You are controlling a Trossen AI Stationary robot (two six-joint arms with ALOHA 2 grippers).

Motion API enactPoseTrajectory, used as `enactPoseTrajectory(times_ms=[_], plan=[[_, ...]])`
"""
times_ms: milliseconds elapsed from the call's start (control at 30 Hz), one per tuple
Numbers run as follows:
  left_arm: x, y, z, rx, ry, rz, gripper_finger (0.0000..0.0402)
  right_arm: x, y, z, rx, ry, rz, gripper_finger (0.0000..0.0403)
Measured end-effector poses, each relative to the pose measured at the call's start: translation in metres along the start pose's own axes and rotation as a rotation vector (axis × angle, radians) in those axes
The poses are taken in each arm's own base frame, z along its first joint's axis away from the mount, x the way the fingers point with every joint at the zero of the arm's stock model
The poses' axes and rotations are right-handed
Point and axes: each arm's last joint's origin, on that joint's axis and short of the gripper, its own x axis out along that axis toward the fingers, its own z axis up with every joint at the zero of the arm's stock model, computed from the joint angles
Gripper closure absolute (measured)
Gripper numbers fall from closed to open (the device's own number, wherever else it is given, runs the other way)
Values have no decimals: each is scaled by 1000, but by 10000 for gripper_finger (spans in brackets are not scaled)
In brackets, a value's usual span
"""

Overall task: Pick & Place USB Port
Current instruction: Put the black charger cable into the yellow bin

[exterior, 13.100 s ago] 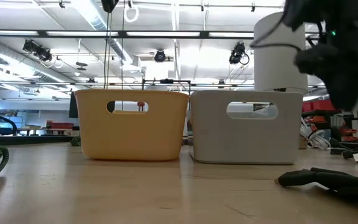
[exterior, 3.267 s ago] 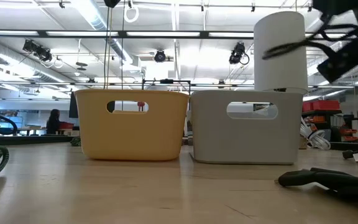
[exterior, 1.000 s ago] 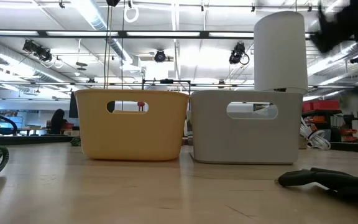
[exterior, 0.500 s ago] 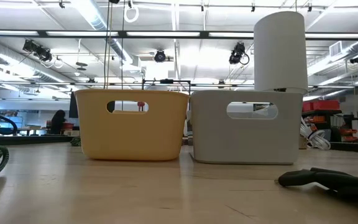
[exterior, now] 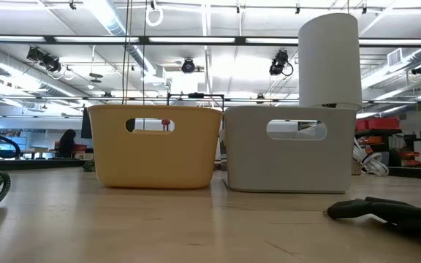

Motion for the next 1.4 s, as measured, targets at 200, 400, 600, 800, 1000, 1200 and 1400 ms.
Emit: enactPoseTrajectory(times_ms=[200, 400, 600, 800, 1000, 1200, 1400], plan=[[0, 0, 1, -2, -10, 5, 225, 21, -2, 8, -25, -99, 92, 399], [0, 1, 1, -6, -22, 26, 225, 40, -10, 8, -31, -124, 120, 399], [0, 0, 2, -10, -29, 25, 225, 50, -16, 9, -29, -127, 155, 399], [0, 1, 2, -14, -33, 36, 225, 52, -20, 12, -36, -139, 143, 399], [0, 1, 2, -14, -40, 49, 225, 61, -24, 11, -36, -138, 175, 399], [12, 4, -3, -10, -66, 72, 225, 63, -26, 11, -31, -130, 192, 399], [23, 11, -6, -15, -68, 74, 225, 63, -28, 10, -31, -116, 180, 399]])
